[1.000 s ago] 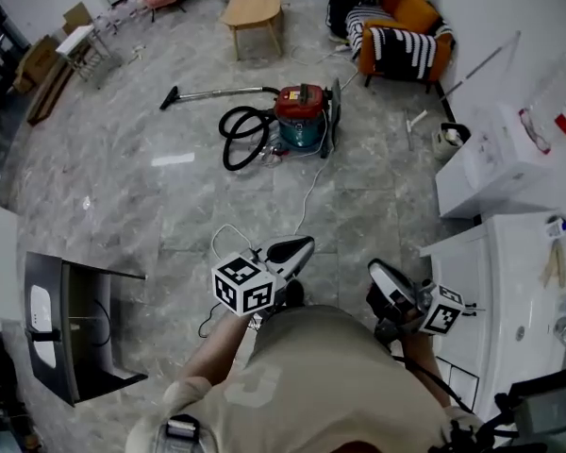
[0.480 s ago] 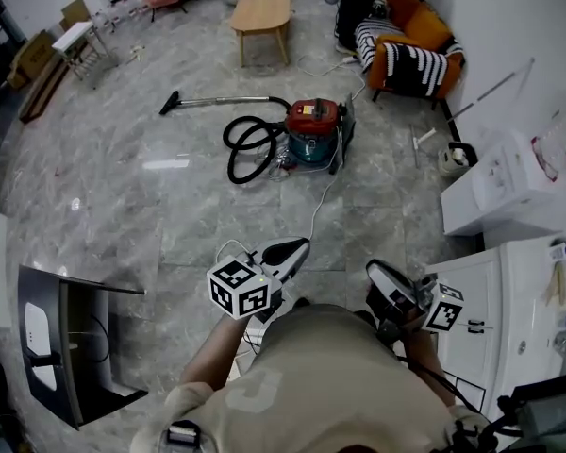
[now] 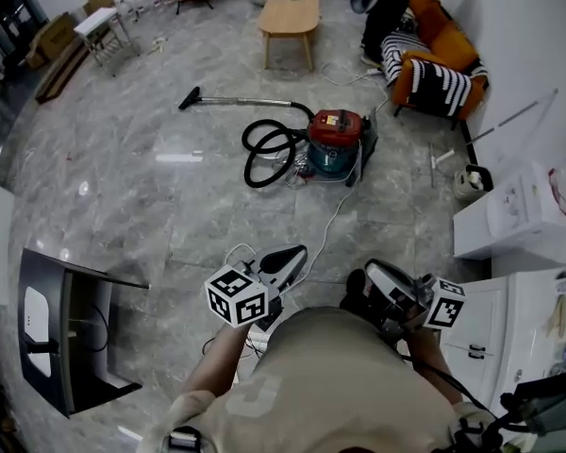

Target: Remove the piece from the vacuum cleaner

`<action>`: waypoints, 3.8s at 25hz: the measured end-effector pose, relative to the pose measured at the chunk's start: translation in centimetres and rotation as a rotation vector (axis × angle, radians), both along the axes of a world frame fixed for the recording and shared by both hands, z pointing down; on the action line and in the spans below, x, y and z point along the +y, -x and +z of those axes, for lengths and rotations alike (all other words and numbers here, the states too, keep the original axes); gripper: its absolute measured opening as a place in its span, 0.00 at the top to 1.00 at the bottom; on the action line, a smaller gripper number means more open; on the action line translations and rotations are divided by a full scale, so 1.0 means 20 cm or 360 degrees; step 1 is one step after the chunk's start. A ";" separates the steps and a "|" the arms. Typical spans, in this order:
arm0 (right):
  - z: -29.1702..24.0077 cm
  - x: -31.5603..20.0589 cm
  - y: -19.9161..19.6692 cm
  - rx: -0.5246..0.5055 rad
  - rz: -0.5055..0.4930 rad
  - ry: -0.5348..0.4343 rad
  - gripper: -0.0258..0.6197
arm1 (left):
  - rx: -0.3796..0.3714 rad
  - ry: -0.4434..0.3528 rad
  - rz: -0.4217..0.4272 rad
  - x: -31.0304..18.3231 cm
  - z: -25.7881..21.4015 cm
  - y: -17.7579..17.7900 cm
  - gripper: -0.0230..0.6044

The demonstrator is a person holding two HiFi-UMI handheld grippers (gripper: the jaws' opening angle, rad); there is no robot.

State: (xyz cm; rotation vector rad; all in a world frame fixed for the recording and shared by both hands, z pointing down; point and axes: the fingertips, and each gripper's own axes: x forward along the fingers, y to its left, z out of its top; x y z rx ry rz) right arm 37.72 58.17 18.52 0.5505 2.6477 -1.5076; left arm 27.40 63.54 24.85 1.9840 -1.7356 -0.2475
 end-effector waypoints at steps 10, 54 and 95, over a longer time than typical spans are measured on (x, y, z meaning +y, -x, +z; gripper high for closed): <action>0.04 -0.26 0.20 -0.0039 -0.0206 0.0119 0.96 | -0.0042 0.0102 -0.0183 -0.18 0.01 0.12 0.96; 0.16 -1.49 0.67 -0.0076 0.0073 0.0041 0.96 | -0.0270 0.0144 0.0000 -1.42 -0.03 0.69 0.96; 0.21 -2.01 1.44 0.0030 0.0333 0.0208 0.96 | -0.0223 0.0234 0.0409 -2.06 0.06 1.36 0.96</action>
